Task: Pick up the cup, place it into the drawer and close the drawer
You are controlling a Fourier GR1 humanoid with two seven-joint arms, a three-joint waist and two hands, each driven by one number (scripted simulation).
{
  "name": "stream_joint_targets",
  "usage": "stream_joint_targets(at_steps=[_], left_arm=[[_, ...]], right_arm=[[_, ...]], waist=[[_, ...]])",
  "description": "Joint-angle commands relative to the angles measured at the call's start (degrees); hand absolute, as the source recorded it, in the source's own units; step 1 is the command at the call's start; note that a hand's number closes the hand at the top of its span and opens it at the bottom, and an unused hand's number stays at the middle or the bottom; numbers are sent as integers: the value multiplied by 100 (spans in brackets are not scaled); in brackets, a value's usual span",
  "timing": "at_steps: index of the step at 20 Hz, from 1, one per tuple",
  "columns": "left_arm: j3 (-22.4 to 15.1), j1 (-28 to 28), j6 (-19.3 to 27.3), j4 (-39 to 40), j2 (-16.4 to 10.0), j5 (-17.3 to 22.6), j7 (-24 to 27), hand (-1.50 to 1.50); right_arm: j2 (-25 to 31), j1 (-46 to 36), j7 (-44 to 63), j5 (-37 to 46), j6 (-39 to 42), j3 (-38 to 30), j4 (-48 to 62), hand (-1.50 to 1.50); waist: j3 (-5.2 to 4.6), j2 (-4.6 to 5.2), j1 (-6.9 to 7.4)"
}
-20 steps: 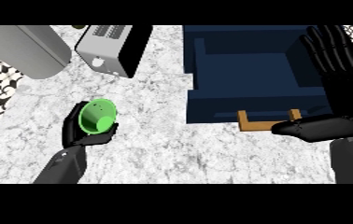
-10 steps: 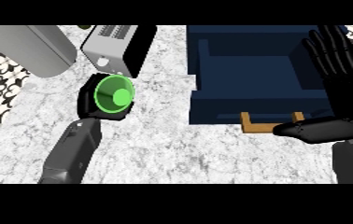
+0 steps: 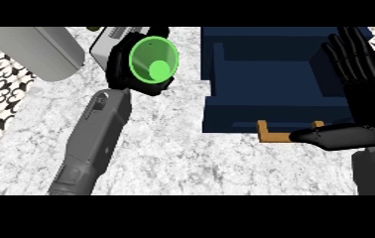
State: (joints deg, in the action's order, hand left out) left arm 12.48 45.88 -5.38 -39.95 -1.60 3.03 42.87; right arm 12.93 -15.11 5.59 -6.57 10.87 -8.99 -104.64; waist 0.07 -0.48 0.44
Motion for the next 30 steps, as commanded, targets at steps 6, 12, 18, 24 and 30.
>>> stream_joint_targets(at_steps=[6, 12, 18, 24, 30], left_arm=[[-841, 1422, 1185, -520, 158, 368, -1743, 150], [-1427, 2484, 2197, 546, 160, 680, -2238, 150], [-1902, 3216, 2666, 1503, 160, 1037, -2899, 150], [-2449, 3160, 2352, 2244, 160, 1231, -2839, 150], [-2984, 3073, 1875, 2439, 160, 1405, -3152, 150]], right_arm=[[29, -167, -241, 44, 20, -107, 392, -150], [-157, -208, -63, 179, -132, 163, 104, -150], [31, -171, 49, -46, 146, 120, -96, -150], [-85, -353, -166, -101, 171, 164, 154, -150], [-30, -523, -45, -136, 221, 203, 133, -150]], waist=[[-3, 54, -110], [-3, 93, -290], [2, 123, -514], [8, 236, -744], [6, 261, -963]])
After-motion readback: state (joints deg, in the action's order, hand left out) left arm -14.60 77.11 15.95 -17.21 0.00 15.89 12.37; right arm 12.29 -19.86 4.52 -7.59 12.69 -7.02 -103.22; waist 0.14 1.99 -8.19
